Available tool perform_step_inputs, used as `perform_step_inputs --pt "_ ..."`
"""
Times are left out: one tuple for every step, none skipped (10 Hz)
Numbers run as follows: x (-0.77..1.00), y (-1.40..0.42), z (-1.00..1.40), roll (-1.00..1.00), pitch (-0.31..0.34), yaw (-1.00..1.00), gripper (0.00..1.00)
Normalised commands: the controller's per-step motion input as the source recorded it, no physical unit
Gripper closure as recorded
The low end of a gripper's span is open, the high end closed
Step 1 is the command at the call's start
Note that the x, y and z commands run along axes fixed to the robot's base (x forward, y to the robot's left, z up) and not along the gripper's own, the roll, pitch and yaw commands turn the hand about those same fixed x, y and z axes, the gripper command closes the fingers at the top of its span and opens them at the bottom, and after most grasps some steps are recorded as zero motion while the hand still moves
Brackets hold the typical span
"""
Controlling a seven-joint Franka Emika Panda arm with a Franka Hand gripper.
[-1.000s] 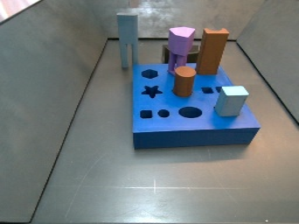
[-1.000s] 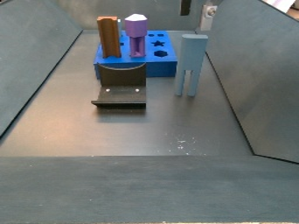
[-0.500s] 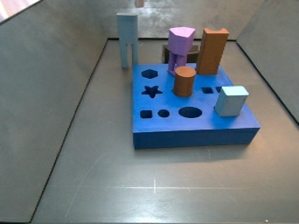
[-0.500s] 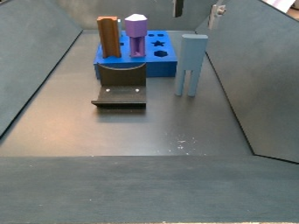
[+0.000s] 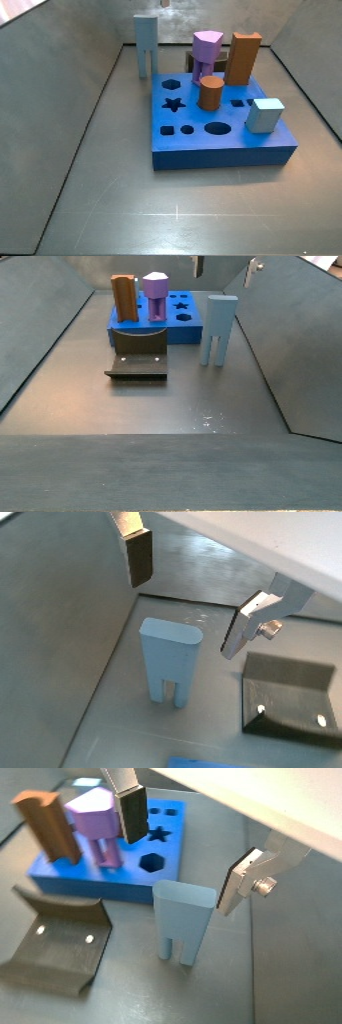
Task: Pick up the square-circle object. Move up. Rotate the square-circle object. Move to above the board. Insert the square-circle object.
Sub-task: Rotate the square-circle object.
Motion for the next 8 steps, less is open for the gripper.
perform_step_inputs --pt "0.04 0.0 -0.03 -0.02 0.018 1.0 0.0" --pt "0.04 0.0 -0.03 -0.03 0.021 1.0 0.0" --pt "0.04 0.0 -0.03 -0.03 0.024 1.0 0.0" --pt "0.04 0.0 -0.03 -0.04 0.029 1.0 0.0" --pt "0.04 0.0 -0.03 -0.04 0.033 1.0 0.0" --pt "0.04 0.0 -0.03 -0.05 0.039 0.77 0.0" --pt "0.04 0.0 -0.03 -0.05 0.039 0.61 0.0" --pt "0.04 0.0 -0.03 -0.05 0.039 0.34 0.0"
